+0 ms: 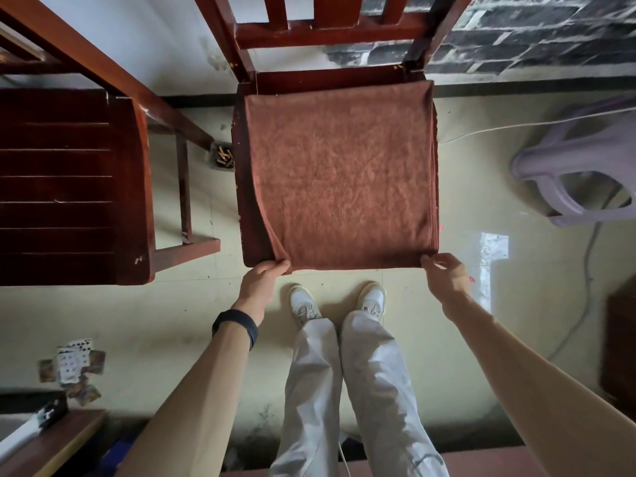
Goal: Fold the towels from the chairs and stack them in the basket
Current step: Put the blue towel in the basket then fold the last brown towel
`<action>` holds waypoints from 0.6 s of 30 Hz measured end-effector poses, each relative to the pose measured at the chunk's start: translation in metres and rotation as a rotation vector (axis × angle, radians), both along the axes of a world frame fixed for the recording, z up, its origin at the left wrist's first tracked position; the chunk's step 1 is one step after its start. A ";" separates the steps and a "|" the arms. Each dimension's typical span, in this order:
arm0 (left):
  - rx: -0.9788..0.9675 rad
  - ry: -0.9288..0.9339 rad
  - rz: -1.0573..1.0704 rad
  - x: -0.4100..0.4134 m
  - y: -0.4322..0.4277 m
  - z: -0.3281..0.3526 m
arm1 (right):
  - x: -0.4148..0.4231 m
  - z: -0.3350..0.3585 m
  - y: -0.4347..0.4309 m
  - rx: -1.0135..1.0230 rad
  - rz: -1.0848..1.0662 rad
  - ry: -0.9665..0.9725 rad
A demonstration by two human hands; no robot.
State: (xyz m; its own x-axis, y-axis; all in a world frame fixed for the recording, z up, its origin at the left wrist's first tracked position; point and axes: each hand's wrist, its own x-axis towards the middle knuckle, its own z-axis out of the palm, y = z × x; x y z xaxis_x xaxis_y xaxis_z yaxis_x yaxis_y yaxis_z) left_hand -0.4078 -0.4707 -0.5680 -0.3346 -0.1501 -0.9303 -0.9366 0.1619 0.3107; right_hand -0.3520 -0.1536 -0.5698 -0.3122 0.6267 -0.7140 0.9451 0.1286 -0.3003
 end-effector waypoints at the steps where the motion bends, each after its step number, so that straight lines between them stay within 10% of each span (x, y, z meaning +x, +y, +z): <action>1: 0.007 0.015 0.000 0.000 0.002 -0.001 | 0.000 -0.001 0.001 0.016 0.001 0.014; 11: -0.010 0.047 -0.044 0.005 -0.010 0.006 | 0.007 0.004 0.015 -0.034 0.156 0.019; 18: 0.251 -0.148 0.172 -0.003 -0.022 0.052 | 0.003 0.037 0.017 -0.394 -0.337 0.142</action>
State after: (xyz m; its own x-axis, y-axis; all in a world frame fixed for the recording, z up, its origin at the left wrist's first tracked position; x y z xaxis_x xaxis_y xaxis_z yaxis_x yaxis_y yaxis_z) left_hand -0.4108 -0.4927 -0.5157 -0.1831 0.0471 -0.9820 -0.9814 -0.0669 0.1798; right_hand -0.3495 -0.1367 -0.5324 -0.2508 0.4017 -0.8808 0.8609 -0.3236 -0.3927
